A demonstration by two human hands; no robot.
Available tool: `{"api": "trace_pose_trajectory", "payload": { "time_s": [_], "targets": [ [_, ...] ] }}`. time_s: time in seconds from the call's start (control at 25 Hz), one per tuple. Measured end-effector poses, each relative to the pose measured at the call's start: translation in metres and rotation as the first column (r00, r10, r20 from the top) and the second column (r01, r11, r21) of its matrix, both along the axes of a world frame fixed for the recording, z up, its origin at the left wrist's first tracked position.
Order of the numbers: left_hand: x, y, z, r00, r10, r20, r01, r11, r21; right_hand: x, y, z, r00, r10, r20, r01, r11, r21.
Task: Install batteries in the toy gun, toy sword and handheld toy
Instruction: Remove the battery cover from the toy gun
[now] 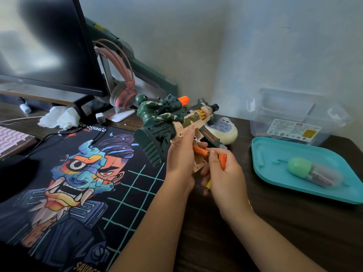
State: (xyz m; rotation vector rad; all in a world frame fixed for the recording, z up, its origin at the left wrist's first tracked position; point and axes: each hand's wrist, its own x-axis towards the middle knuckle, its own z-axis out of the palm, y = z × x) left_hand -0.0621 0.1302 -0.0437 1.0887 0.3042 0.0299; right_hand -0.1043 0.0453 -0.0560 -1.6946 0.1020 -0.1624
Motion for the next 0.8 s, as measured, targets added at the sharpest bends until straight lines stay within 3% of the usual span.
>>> {"api": "trace_pose_trajectory", "payload": {
  "time_s": [0.12, 0.32, 0.4, 0.48, 0.6, 0.68, 0.8],
  "targets": [
    [-0.002, -0.003, 0.001, 0.999, 0.026, 0.046, -0.031, 0.993, 0.113, -0.005, -0.001, 0.005, 0.989, 0.029, -0.142, 0.012, 0.960, 0.280],
    [-0.005, -0.008, 0.000, 0.997, 0.007, 0.081, -0.017, 0.991, 0.129, -0.015, -0.008, 0.009, 0.990, 0.066, -0.121, -0.051, 0.991, 0.123],
    [-0.004, -0.007, -0.003, 0.995, 0.033, 0.099, -0.043, 0.995, 0.094, -0.014, -0.017, 0.012, 0.983, 0.028, -0.180, 0.007, 0.982, 0.187],
    [0.000, -0.005, -0.004, 0.994, 0.050, 0.095, -0.052, 0.998, 0.021, -0.002, -0.040, 0.015, 0.977, -0.119, -0.176, 0.161, 0.955, 0.248],
    [0.003, -0.007, -0.004, 0.998, 0.044, 0.050, -0.040, 0.997, -0.071, 0.032, -0.092, 0.015, 0.910, -0.412, -0.039, 0.411, 0.911, -0.033],
    [0.003, -0.010, -0.004, 0.999, 0.042, 0.027, -0.038, 0.993, -0.113, 0.050, -0.117, 0.008, 0.903, -0.428, -0.034, 0.409, 0.881, -0.238],
    [0.002, -0.010, -0.003, 0.998, 0.057, 0.013, -0.054, 0.987, -0.149, 0.060, -0.132, -0.008, 0.921, -0.378, -0.095, 0.308, 0.854, -0.420]
  ]
}}
